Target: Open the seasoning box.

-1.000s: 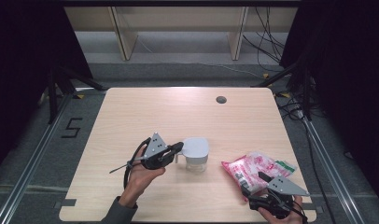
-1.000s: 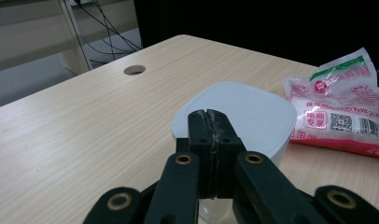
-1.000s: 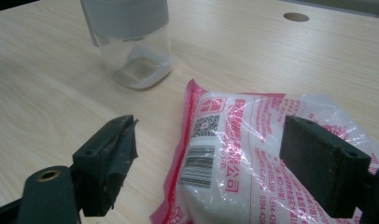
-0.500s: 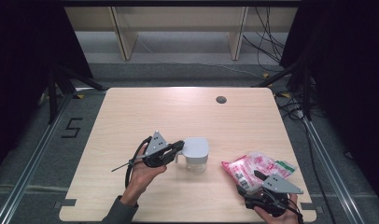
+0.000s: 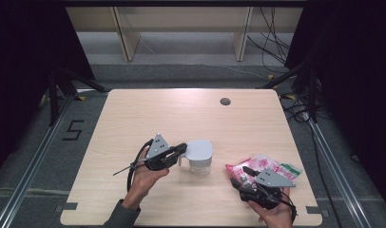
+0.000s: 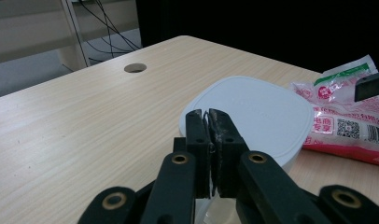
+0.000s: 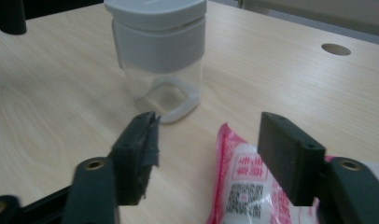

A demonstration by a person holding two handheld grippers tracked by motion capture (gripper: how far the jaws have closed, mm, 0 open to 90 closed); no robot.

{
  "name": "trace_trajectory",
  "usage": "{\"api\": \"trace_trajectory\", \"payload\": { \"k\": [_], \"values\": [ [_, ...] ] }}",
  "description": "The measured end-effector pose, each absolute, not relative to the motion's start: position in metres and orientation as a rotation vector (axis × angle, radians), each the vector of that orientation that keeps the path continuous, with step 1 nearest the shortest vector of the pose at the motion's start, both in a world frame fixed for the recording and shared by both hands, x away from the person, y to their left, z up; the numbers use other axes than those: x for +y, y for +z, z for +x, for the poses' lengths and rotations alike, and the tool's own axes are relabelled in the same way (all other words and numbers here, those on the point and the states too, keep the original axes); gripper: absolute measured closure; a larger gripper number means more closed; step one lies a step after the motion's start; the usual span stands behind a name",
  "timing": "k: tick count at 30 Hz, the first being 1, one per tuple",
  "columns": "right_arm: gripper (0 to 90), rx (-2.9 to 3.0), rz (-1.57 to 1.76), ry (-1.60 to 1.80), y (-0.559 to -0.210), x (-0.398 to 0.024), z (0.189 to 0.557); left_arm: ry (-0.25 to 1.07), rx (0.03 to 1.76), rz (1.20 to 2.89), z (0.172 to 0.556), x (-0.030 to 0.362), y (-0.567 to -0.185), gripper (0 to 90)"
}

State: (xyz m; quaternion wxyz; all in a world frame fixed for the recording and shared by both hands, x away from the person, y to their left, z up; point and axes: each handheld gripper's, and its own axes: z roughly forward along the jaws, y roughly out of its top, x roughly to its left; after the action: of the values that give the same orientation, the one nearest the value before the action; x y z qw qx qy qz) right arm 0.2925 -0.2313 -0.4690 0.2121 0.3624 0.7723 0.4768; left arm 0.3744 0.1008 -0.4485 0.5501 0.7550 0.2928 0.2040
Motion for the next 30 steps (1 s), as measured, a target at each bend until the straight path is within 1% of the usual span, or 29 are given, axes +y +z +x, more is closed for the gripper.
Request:
{"api": "trace_trajectory", "payload": {
  "k": [1,2,3,4,5,6,7,8,9,13,15,16,17,18,19,23,25,26,30],
  "values": [
    [47.0,2.141,0.962,1.328,-0.469,-0.23,0.297,0.485,0.692,1.787,0.374,0.101,-0.449,86.5],
    [47.0,2.148,0.956,1.32,-0.468,-0.229,0.3,0.486,0.694,1.787,0.374,0.101,-0.449,86.5],
    [48.9,2.148,0.956,1.32,-0.468,-0.229,0.3,0.488,0.694,1.788,0.374,0.101,-0.449,86.5],
    [57.7,2.142,0.94,1.335,-0.467,-0.225,0.305,0.484,0.69,1.784,0.374,0.101,-0.449,86.5],
    [59.9,2.15,0.952,1.326,-0.466,-0.223,0.306,0.481,0.69,1.785,0.375,0.101,-0.449,86.5],
    [64.4,2.15,0.914,1.33,-0.466,-0.222,0.311,0.48,0.691,1.784,0.375,0.101,-0.449,86.5],
    [64.4,2.15,0.914,1.33,-0.466,-0.222,0.311,0.48,0.691,1.784,0.375,0.101,-0.449,86.5],
    [67.2,2.17,0.931,1.347,-0.466,-0.217,0.316,0.48,0.691,1.783,0.374,0.101,-0.449,86.5],
    [67.2,2.17,0.931,1.347,-0.466,-0.217,0.316,0.48,0.691,1.783,0.374,0.101,-0.449,86.5],
    [77.1,2.201,0.902,1.368,-0.466,-0.206,0.327,0.486,0.694,1.779,0.374,0.101,-0.45,86.6],
    [80.8,2.198,0.894,1.385,-0.465,-0.202,0.329,0.487,0.697,1.778,0.374,0.102,-0.45,86.6],
    [80.8,2.198,0.894,1.385,-0.465,-0.202,0.329,0.487,0.697,1.778,0.374,0.102,-0.45,86.6],
    [83.9,2.202,0.89,1.385,-0.463,-0.199,0.331,0.486,0.697,1.778,0.374,0.103,-0.45,86.6],
    [83.9,2.202,0.89,1.385,-0.463,-0.199,0.331,0.486,0.697,1.778,0.374,0.103,-0.45,86.6],
    [86.1,2.195,0.863,1.403,-0.462,-0.197,0.334,0.487,0.696,1.778,0.374,0.103,-0.45,86.6],
    [89.8,2.214,0.862,1.397,-0.459,-0.19,0.335,0.483,0.699,1.772,0.374,0.103,-0.451,86.6],
    [90.0,2.211,0.81,1.392,-0.458,-0.186,0.338,0.478,0.702,1.771,0.374,0.103,-0.451,86.6],
    [90.0,2.218,0.854,1.399,-0.458,-0.184,0.338,0.479,0.703,1.769,0.374,0.103,-0.451,86.6],
    [90.0,2.217,0.836,1.392,-0.456,-0.18,0.342,0.482,0.7,1.771,0.374,0.103,-0.451,86.6]
  ]
}}
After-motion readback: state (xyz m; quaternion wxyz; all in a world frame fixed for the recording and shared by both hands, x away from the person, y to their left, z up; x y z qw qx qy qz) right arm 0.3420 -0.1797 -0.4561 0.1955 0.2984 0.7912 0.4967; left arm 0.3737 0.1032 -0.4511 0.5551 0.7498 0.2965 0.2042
